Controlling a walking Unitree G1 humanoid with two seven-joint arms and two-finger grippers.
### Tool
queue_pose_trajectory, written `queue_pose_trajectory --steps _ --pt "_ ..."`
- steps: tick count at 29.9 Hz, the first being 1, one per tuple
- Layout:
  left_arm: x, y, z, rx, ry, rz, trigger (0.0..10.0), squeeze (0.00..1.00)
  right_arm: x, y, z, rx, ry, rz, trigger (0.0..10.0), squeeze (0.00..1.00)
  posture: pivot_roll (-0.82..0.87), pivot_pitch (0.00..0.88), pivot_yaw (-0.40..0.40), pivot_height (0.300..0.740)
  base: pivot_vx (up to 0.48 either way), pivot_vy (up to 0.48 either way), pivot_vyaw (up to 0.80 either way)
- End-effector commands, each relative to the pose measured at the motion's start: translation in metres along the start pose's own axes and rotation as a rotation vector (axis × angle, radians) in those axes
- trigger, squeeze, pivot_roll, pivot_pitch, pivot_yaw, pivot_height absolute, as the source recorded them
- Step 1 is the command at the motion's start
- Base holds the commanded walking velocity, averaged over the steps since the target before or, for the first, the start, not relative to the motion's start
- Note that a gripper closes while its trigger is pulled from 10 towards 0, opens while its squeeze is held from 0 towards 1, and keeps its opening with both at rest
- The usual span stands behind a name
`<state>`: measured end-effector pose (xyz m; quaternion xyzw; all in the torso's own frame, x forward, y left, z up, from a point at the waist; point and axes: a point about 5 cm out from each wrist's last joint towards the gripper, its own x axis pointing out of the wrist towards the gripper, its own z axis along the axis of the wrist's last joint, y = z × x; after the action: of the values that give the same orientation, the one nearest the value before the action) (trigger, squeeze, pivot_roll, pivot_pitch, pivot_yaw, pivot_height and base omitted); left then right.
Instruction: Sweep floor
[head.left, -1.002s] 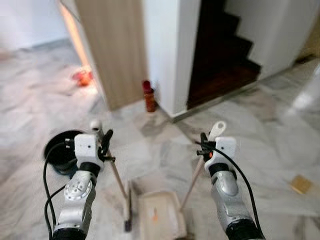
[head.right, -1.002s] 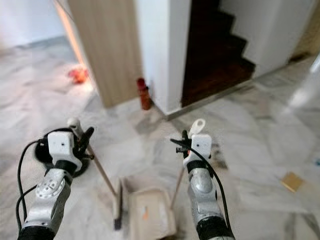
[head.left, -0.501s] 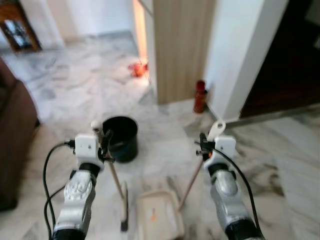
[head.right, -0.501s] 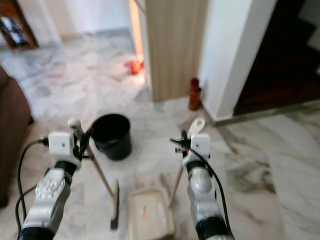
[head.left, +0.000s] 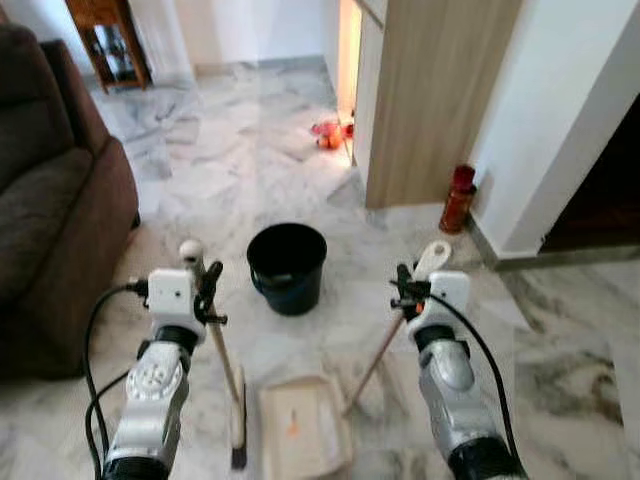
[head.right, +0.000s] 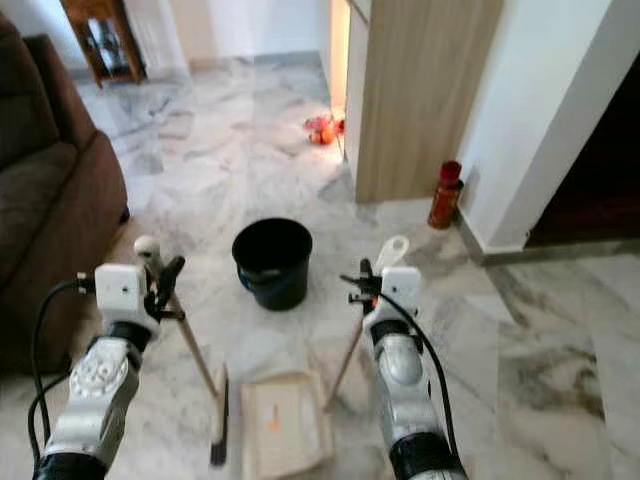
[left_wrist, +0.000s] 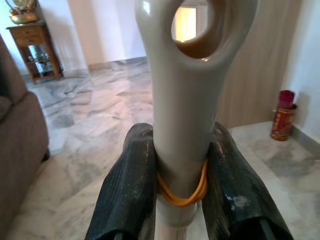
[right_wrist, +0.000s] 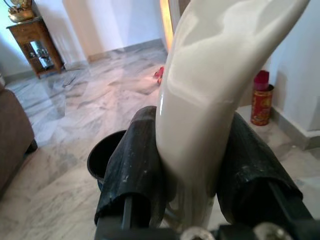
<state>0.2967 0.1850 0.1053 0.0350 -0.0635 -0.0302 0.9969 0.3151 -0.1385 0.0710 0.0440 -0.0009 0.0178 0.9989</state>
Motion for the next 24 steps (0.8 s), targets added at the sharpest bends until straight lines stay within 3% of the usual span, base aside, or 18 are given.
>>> queue_pose_trajectory --steps 1,6,11,18,24 --pt "0.0039 -0.0008 0.0082 0.007 -0.037 -0.008 10.0 0.00 0.0032 0.0004 0.0071 -0.016 -0.029 0.005 10.0 0.00 0.09 0.000 0.052 0.740 0.000 0.000 0.00" --pt "0.0035 -0.0006 0.0071 0.014 -0.029 -0.005 10.0 0.00 0.0026 0.0006 0.0072 -0.011 -0.034 0.006 10.0 0.00 0.09 0.004 0.051 0.740 0.102 0.000 0.49" --pt "0.0033 -0.0002 0.0061 0.019 -0.023 0.000 10.0 0.00 0.0029 -0.0011 0.0080 -0.014 -0.033 0.005 10.0 0.00 0.09 0.006 0.051 0.740 0.307 0.000 0.00" --pt "0.0036 -0.0002 0.0060 0.021 -0.021 0.003 10.0 0.00 0.0025 0.0009 0.0081 -0.005 -0.036 0.012 10.0 0.00 0.09 0.009 0.050 0.740 0.322 0.000 0.61" --pt "0.0038 0.0005 0.0056 0.023 -0.020 0.007 10.0 0.00 0.0029 0.0004 0.0079 -0.007 -0.032 0.013 10.0 0.00 0.09 0.008 0.050 0.740 0.326 0.000 0.00"
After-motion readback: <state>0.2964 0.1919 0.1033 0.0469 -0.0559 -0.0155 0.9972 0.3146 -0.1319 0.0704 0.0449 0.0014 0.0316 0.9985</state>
